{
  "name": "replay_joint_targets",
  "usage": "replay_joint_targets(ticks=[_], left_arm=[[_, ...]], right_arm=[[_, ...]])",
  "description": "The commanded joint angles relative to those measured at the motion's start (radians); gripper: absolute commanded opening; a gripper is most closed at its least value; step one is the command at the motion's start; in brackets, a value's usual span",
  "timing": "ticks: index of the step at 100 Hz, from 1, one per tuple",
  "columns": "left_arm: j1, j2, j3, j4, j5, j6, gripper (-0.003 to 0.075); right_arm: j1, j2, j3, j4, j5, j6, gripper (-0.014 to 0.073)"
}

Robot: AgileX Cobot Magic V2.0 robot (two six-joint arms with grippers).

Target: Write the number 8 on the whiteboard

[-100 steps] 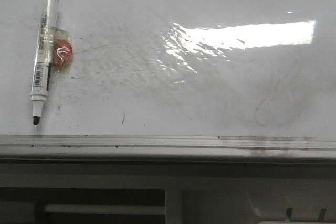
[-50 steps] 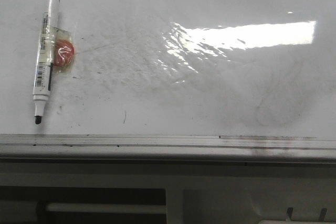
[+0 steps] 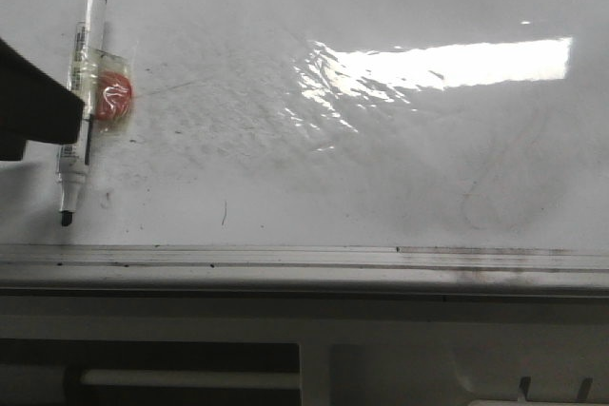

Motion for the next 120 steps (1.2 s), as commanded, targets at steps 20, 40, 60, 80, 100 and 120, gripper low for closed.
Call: replay_joint_targets(ticks=[20, 40, 60, 80, 100, 120], left_arm=[[-0.053, 0.127, -0.036, -0.07, -0.121, 0.004, 0.0111], [-0.053, 0.102, -0.051, -0.095, -0.072, 0.023, -0.002], [-0.114, 0.001, -0.117, -0.247, 0.085, 0.524, -0.002], [-0.144, -0.019, -0.118, -0.716, 0.4, 1.109, -0.002], [-0.144, 0.02, -0.118, -0.747, 0.517, 1.162, -0.002], [-0.144, 0.051, -0.118, -0.747, 0.566, 1.162, -0.002]], right_arm=[[0.001, 0.016, -0.051, 0.01, -0.07, -0.009, 0.0435], [0.042, 0.028, -0.109, 0.142, -0.12, -0.191, 0.0435], [0.177, 0.152, -0.17, 0.581, -0.069, -0.685, 0.0435], [0.386, 0.322, -0.175, 0.957, -0.017, -1.199, 0.0436], [0.545, 0.459, -0.231, 1.001, -0.105, -1.253, 0.0436], [0.649, 0.591, -0.313, 1.001, -0.11, -1.253, 0.0436]])
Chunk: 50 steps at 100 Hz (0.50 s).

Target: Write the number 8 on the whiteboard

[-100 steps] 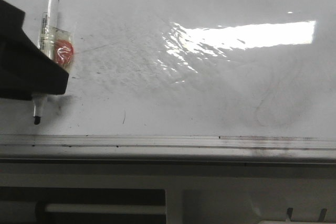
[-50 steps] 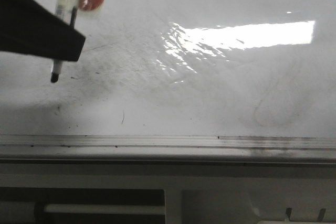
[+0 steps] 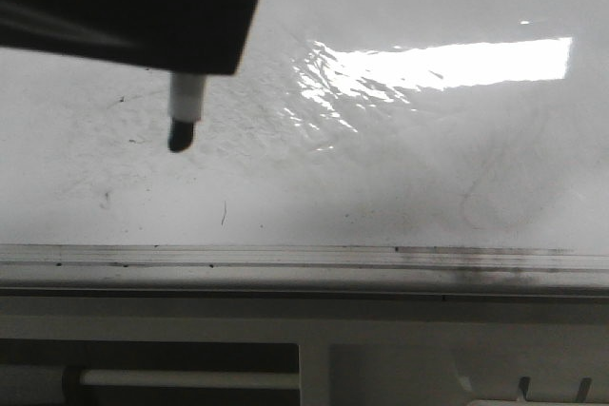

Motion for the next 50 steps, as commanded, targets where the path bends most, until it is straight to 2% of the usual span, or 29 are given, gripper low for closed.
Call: replay_joint_targets(ticks=[1, 10, 17, 24, 29, 31, 42, 47, 50], left_arm=[[-0.004, -0.001, -0.033, -0.064, 0.037, 0.005, -0.002], [-0.004, -0.001, -0.033, -0.064, 0.039, 0.005, -0.002], [-0.004, -0.001, -0.033, -0.064, 0.041, 0.005, -0.002], [-0.004, -0.001, -0.033, -0.064, 0.041, 0.005, -0.002], [-0.004, -0.001, -0.033, -0.064, 0.041, 0.005, -0.002], [-0.004, -0.001, -0.033, -0.064, 0.041, 0.005, -0.002], [-0.004, -0.001, -0.033, -0.064, 0.007, 0.005, -0.001], [-0.004, -0.004, -0.033, -0.064, -0.007, 0.005, 0.0036], [-0.002, -0.006, -0.033, -0.064, -0.013, 0.005, 0.0095]], right_arm=[[0.032, 0.048, -0.059, 0.037, -0.056, -0.014, 0.0436], [0.054, 0.099, -0.075, 0.037, -0.058, -0.014, 0.0429], [0.056, 0.127, -0.075, 0.037, -0.058, -0.014, 0.0349], [0.056, 0.142, -0.075, 0.037, -0.056, -0.014, 0.0162], [0.056, 0.143, -0.075, 0.037, -0.058, -0.014, -0.0027], [0.056, 0.143, -0.075, 0.037, -0.063, -0.014, -0.0073], [0.056, 0.13, -0.075, 0.037, -0.117, -0.014, -0.0062], [0.056, 0.113, -0.075, 0.016, -0.154, -0.014, -0.0062], [0.056, 0.102, -0.075, -0.01, -0.172, -0.014, -0.0062]])
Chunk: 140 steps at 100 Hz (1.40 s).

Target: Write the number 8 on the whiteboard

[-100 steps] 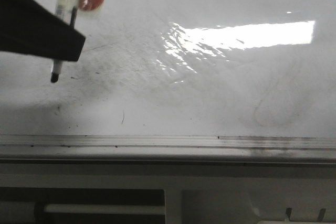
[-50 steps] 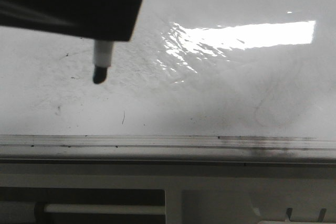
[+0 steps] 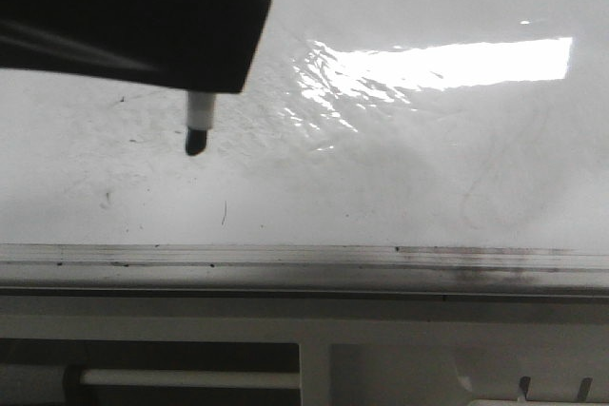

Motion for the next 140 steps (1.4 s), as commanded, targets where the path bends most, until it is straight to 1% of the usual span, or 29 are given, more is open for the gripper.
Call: replay_joint_targets(ticks=[1, 2, 4, 9, 11, 14, 16, 21, 27, 33, 38, 41, 47, 52, 59, 64, 68, 81, 87, 94, 106, 113, 118, 132, 140], left_arm=[[-0.002, -0.023, -0.031, -0.063, 0.034, -0.009, 0.0109], [0.0, -0.025, -0.031, -0.063, 0.032, -0.012, 0.0139], [0.002, -0.031, -0.031, -0.063, 0.027, -0.02, 0.0171], [0.014, -0.05, -0.031, -0.063, 0.013, -0.039, 0.0313], [0.02, -0.062, -0.031, -0.063, 0.002, -0.054, 0.0347], [0.031, -0.078, -0.031, -0.058, -0.012, -0.075, 0.0422], [0.039, -0.092, -0.031, -0.054, -0.025, -0.081, 0.0457], [0.061, -0.127, -0.026, -0.048, -0.058, -0.116, 0.0494], [0.089, -0.174, -0.016, -0.031, -0.108, -0.147, 0.0485], [0.122, -0.219, -0.001, -0.018, -0.144, -0.17, 0.0454], [0.149, -0.264, 0.012, -0.016, -0.172, -0.177, 0.0426], [0.158, -0.286, 0.02, -0.016, -0.182, -0.177, 0.0419], [0.184, -0.329, 0.038, -0.016, -0.203, -0.178, 0.0399], [0.196, -0.355, 0.051, -0.019, -0.212, -0.178, 0.0391], [0.209, -0.381, 0.068, -0.029, -0.224, -0.18, 0.0381], [0.209, -0.39, 0.079, -0.039, -0.23, -0.182, 0.0371], [0.209, -0.394, 0.08, -0.039, -0.233, -0.182, 0.0362], [0.209, -0.394, 0.08, -0.039, -0.233, -0.184, 0.0334], [0.209, -0.394, 0.08, -0.041, -0.233, -0.184, 0.0327], [0.209, -0.394, 0.08, -0.043, -0.233, -0.184, 0.0318], [0.209, -0.394, 0.08, -0.045, -0.233, -0.184, 0.0314], [0.209, -0.394, 0.08, -0.045, -0.233, -0.184, 0.0314], [0.209, -0.394, 0.08, -0.045, -0.233, -0.184, 0.0314], [0.209, -0.394, 0.08, -0.045, -0.222, -0.184, 0.031], [0.209, -0.394, 0.08, -0.045, -0.217, -0.184, 0.0259]], right_arm=[[-0.006, -0.043, -0.035, -0.047, -0.149, -0.019, -0.0062], [-0.006, -0.049, -0.035, -0.055, -0.154, -0.019, -0.0062], [-0.006, -0.057, -0.035, -0.079, -0.166, -0.019, -0.0062], [-0.006, -0.077, -0.035, -0.13, -0.199, -0.019, -0.0062], [-0.006, -0.086, -0.035, -0.153, -0.216, -0.019, -0.0062], [-0.007, -0.098, -0.035, -0.182, -0.236, -0.019, -0.0061], [-0.01, -0.107, -0.035, -0.205, -0.251, -0.019, -0.0061], [-0.014, -0.128, -0.035, -0.272, -0.278, -0.019, -0.0054], [-0.02, -0.147, -0.035, -0.399, -0.286, -0.019, -0.005], [-0.023, -0.158, -0.035, -0.542, -0.281, -0.005, -0.004], [-0.031, -0.158, -0.035, -0.664, -0.281, 0.056, -0.0041], [-0.039, -0.156, -0.035, -0.696, -0.291, 0.11, -0.0041], [-0.064, -0.151, -0.035, -0.68, -0.344, 0.25, -0.0042], [-0.092, -0.151, -0.035, -0.634, -0.405, 0.399, -0.0042], [-0.119, -0.153, -0.035, -0.551, -0.473, 0.492, -0.0042], [-0.133, -0.153, -0.035, -0.506, -0.476, 0.492, -0.0042], [-0.139, -0.153, -0.035, -0.506, -0.451, 0.49, -0.0042], [-0.167, -0.155, -0.035, -0.554, -0.313, 0.48, -0.0043], [-0.172, -0.152, -0.029, -0.592, -0.304, 0.48, -0.0043], [-0.172, -0.152, -0.001, -0.612, -0.387, 0.48, -0.0043], [-0.172, -0.152, 0.077, -0.613, -0.682, 0.48, -0.0043], [-0.172, -0.148, 0.124, -0.613, -0.801, 0.48, -0.0043], [-0.172, -0.139, 0.153, -0.613, -0.846, 0.48, -0.0043], [-0.172, -0.109, 0.215, -0.613, -0.896, 0.48, -0.0043], [-0.172, -0.087, 0.236, -0.606, -0.935, 0.48, -0.0043]])
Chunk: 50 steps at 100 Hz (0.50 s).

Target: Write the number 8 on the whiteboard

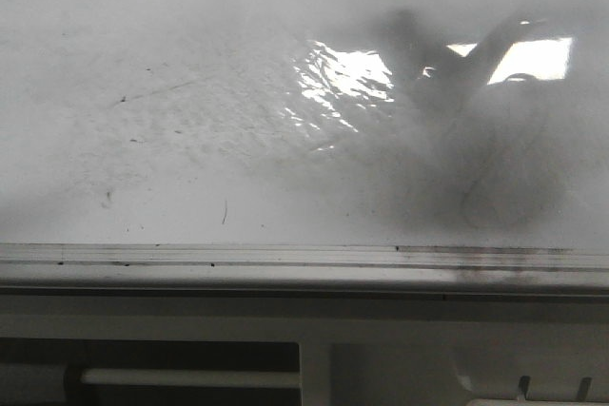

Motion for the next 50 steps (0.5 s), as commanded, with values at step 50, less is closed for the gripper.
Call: replay_joint_targets(ticks=[50], left_arm=[[0.002, -0.002, -0.027, -0.048, 0.047, -0.01, -0.002]], right_arm=[[-0.048, 0.131, -0.04, 0.028, 0.04, 0.003, -0.0046]])
